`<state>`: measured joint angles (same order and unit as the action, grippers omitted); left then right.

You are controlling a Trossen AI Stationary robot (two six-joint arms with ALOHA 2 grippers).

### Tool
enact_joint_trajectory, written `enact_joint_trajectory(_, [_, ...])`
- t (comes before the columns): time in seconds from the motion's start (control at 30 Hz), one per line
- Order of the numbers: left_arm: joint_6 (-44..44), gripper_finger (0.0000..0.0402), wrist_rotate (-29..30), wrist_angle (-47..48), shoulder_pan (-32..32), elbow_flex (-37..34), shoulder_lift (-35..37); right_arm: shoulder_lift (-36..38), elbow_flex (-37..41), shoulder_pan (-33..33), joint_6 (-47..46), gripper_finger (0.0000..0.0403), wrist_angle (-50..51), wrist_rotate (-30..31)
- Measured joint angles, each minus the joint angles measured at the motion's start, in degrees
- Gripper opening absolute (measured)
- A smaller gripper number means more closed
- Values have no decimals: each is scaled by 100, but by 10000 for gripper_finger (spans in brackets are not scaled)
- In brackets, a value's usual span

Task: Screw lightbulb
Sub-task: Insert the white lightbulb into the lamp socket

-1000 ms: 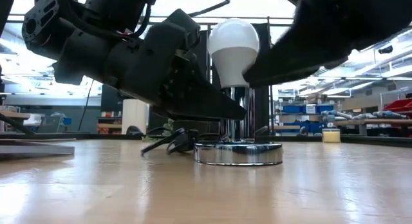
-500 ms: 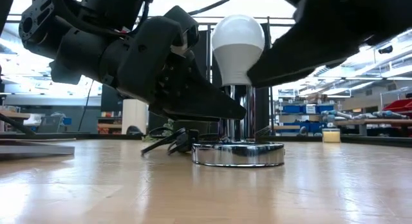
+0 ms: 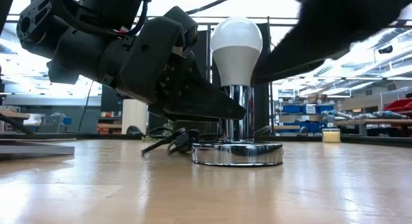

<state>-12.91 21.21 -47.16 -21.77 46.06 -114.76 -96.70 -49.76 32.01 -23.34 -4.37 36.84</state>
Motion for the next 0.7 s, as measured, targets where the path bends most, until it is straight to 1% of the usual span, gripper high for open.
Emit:
enact_joint_trajectory(0.13, [23, 188, -9, -31, -10, -2, -4, -42, 6, -301, 403, 344, -511, -669])
enact_joint_trajectory(0.23, [34, 188, -13, -51, -10, -7, -4, -35, 2, -380, 584, 344, -683, -961])
enact_joint_trajectory(0.4, [34, 188, 8, -80, -10, -9, -7, -38, 2, -291, 450, 344, -654, -1082])
enact_joint_trajectory(0.63, [-90, 188, 166, -79, -10, -9, -7, -38, 4, 279, -166, 344, -599, -1119])
enact_joint_trajectory(0.7, [-87, 188, 178, -78, -12, -9, -7, -27, -1, 453, -242, 344, -429, -870])
